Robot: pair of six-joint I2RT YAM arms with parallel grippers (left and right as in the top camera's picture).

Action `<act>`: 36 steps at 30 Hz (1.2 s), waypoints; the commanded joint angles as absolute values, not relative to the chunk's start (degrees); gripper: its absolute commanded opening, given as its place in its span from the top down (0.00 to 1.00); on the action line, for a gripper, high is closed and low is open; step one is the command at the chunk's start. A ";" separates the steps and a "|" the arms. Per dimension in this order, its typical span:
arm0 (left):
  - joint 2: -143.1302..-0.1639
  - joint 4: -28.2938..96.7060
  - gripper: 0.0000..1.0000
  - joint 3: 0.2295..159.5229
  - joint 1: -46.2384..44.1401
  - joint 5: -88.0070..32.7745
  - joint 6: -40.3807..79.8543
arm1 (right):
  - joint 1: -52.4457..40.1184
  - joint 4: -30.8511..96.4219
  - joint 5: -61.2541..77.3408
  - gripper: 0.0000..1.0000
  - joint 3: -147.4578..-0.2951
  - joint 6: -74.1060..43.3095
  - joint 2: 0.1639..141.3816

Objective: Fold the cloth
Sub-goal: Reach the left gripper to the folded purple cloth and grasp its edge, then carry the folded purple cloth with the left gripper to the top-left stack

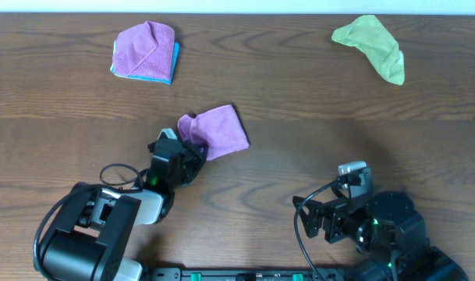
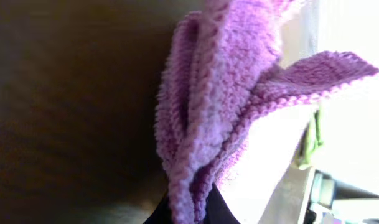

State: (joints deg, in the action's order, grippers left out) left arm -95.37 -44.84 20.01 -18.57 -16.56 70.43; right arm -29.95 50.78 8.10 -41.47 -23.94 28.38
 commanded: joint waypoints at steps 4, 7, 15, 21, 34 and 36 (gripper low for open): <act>-95.72 -40.29 0.94 31.70 -17.08 -24.82 68.60 | -29.65 50.83 7.94 0.01 -41.08 -24.82 28.01; -95.72 -31.75 0.94 40.18 -16.56 -27.00 68.55 | -29.65 50.83 7.94 0.01 -41.08 -24.82 28.01; -96.16 -3.46 0.94 67.05 -13.41 -25.93 59.35 | -29.65 50.83 7.94 0.01 -41.08 -24.82 28.01; -99.50 6.17 0.94 81.69 -9.23 -23.51 52.62 | -29.65 50.83 7.94 0.01 -41.08 -24.82 28.01; -112.01 6.26 0.94 94.91 -3.05 -25.78 48.01 | -29.65 50.83 7.94 0.01 -41.08 -24.82 28.01; -113.03 6.22 0.94 96.14 -2.13 -25.39 47.35 | -29.65 50.83 7.94 0.01 -41.08 -24.82 28.01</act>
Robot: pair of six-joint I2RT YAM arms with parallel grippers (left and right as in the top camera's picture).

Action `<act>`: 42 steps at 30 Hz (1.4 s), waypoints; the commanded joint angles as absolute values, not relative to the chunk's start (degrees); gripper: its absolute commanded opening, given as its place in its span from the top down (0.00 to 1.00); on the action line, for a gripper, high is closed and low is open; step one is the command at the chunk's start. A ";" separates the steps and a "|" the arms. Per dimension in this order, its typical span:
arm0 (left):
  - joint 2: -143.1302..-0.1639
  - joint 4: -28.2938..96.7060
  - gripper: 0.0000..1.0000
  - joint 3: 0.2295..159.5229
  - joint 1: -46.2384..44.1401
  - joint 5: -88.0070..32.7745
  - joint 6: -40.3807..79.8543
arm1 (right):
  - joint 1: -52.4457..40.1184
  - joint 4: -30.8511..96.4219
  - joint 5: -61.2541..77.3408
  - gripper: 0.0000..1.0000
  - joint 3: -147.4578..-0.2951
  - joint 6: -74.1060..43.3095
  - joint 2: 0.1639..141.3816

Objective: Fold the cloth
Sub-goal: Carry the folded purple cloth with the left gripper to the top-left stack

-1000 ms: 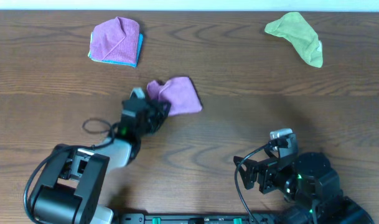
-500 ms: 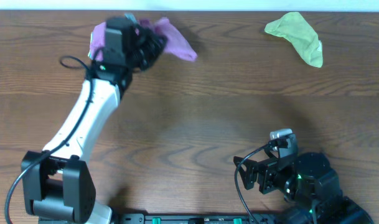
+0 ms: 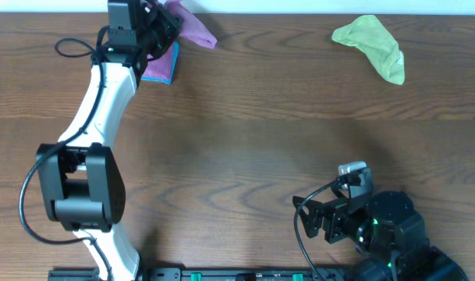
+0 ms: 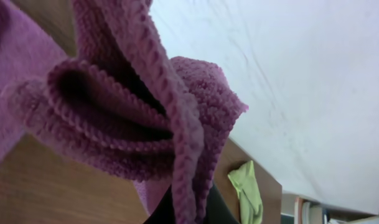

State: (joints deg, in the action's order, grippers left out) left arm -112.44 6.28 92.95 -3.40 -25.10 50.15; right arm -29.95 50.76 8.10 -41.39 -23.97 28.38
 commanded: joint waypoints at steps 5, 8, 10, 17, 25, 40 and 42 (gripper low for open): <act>-115.11 5.74 0.94 97.38 -0.60 -25.10 46.02 | -29.65 50.83 7.94 0.01 -41.08 -24.82 28.01; -116.44 4.86 0.94 97.41 -0.01 -25.08 45.76 | -29.65 50.83 7.94 0.01 -41.08 -24.82 28.01; -116.97 4.32 0.94 97.41 0.12 -25.08 45.28 | -29.65 50.83 7.94 0.01 -41.08 -24.82 28.01; -118.34 1.63 0.94 97.41 0.14 -23.75 44.56 | -29.65 50.83 7.94 0.01 -41.08 -24.82 28.01; -119.61 0.19 0.94 97.41 0.14 -22.06 43.68 | -29.65 50.83 7.94 0.01 -41.08 -24.82 28.01; -122.63 1.89 0.94 97.41 0.47 -16.88 41.58 | -29.65 50.83 7.94 0.01 -41.08 -24.82 28.01; -122.63 2.79 0.94 97.41 0.47 -15.46 39.86 | -29.65 50.83 7.94 0.01 -41.08 -24.82 28.01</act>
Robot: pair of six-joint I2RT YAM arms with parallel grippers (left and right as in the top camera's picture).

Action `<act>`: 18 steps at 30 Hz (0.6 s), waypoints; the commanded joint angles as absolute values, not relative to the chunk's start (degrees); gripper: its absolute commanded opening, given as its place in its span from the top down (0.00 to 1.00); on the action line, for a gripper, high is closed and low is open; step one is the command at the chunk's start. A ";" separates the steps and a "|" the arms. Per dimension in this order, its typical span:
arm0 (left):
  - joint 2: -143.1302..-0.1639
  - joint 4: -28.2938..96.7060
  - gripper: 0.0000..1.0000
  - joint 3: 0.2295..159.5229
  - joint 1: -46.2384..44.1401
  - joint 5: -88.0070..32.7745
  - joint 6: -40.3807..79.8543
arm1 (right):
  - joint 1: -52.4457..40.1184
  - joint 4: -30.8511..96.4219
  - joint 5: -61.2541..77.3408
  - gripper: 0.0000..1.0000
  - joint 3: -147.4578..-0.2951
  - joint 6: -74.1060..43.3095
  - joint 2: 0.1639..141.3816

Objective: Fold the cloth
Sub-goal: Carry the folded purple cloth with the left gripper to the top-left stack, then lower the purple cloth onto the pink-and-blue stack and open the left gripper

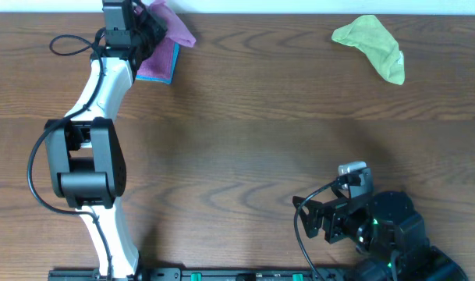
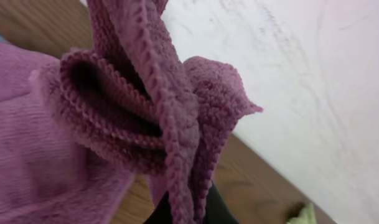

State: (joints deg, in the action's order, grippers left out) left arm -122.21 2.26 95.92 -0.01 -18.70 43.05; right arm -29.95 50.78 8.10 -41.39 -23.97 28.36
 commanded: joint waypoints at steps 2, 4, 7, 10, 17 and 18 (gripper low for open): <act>-122.63 3.90 0.94 97.41 0.47 -13.96 39.11 | -29.65 50.83 7.94 0.01 -41.08 -24.82 28.01; -122.63 5.61 0.94 97.41 0.49 -11.46 39.13 | -29.65 50.83 7.94 0.01 -41.08 -24.82 28.01; -122.63 7.35 0.94 97.41 0.49 -9.74 37.65 | -29.65 50.83 7.94 0.01 -41.08 -24.82 28.01; -122.63 9.50 0.94 97.38 0.54 -7.35 37.21 | -29.65 50.83 7.94 0.01 -41.08 -24.82 28.01; -122.63 12.91 0.94 97.38 0.78 -2.50 32.91 | -29.65 50.83 7.94 0.01 -41.08 -24.82 28.01; -122.63 13.15 0.94 97.38 0.80 -2.24 32.45 | -29.65 50.83 7.94 0.01 -41.08 -24.82 28.01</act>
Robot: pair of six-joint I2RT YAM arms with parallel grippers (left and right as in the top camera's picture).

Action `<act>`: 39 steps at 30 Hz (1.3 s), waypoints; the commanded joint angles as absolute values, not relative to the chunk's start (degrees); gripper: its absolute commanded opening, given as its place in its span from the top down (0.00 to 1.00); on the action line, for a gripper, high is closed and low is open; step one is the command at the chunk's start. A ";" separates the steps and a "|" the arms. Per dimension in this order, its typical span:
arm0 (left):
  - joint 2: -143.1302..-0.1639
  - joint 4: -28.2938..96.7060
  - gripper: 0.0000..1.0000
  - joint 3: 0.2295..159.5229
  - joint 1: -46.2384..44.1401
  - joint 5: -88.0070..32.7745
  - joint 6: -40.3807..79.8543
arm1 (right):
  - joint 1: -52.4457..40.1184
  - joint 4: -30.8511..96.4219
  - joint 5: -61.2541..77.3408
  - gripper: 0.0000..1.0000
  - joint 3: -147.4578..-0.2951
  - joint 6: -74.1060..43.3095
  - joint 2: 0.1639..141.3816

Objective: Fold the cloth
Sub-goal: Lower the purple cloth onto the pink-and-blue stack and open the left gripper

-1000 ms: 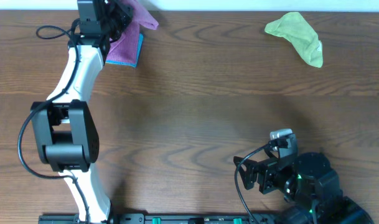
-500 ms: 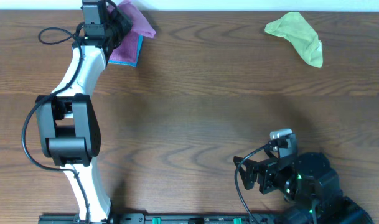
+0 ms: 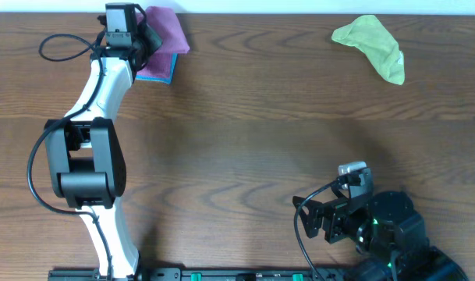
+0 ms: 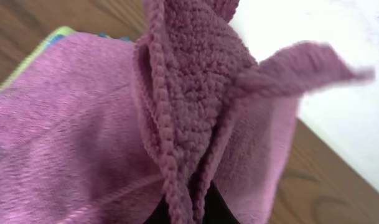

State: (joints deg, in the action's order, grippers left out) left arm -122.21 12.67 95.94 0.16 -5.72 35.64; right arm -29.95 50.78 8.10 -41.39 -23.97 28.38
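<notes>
My left gripper [image 3: 143, 35] is at the far left back of the table, shut on a folded purple cloth [image 3: 168, 33] whose knit hem runs between the fingers [image 4: 183, 186] in the left wrist view. The held purple cloth [image 4: 195, 81] hangs low over a stack of folded cloths [image 3: 155, 70], another purple cloth [image 4: 65, 124] on top with a blue one under it. A green cloth [image 3: 371, 45] lies crumpled at the back right. My right gripper [image 3: 306, 217] rests near the front right; its fingers do not show clearly.
The left arm [image 3: 97, 101] stretches from the front left up to the stack. The table's back edge [image 3: 245, 11] runs just behind the stack, with a white surface beyond it.
The left gripper has shifted slightly and come lower over the stack; the held purple cloth now drapes closer onto the purple cloth on top. The right arm has not moved.
My left gripper first held the folded purple cloth at the table's middle left. Later it was at the back left corner with the cloth over the stack's far edge. Since then it has stayed there, lowering the cloth toward the stack's top.
</notes>
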 commanded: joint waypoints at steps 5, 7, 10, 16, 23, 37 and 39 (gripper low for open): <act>-122.63 13.65 0.94 97.38 0.86 -0.58 31.57 | -29.65 50.83 7.94 0.01 -41.08 -24.82 28.01; -122.63 13.54 0.94 97.38 1.15 -0.62 31.18 | -29.65 50.83 7.94 0.01 -41.08 -24.82 28.01; -122.58 13.61 0.94 97.38 1.76 -0.75 29.93 | -29.65 50.83 7.94 0.01 -41.08 -24.82 28.01; -121.40 15.05 0.94 97.41 2.39 -1.10 26.37 | -29.65 50.83 7.94 0.01 -41.08 -24.82 28.01; -120.79 16.27 0.94 97.41 2.55 -1.10 24.38 | -29.65 50.83 7.94 0.01 -41.08 -24.82 28.01; -120.79 19.90 0.80 97.41 3.16 3.64 24.16 | -29.65 50.83 7.94 0.01 -41.08 -24.82 28.01; -120.79 19.94 0.73 97.41 3.38 3.62 24.14 | -29.65 50.83 7.94 0.01 -41.08 -24.82 28.01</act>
State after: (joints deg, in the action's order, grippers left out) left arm -122.15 19.55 95.94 2.48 1.96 24.97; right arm -29.95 50.78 8.10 -41.39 -23.94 28.38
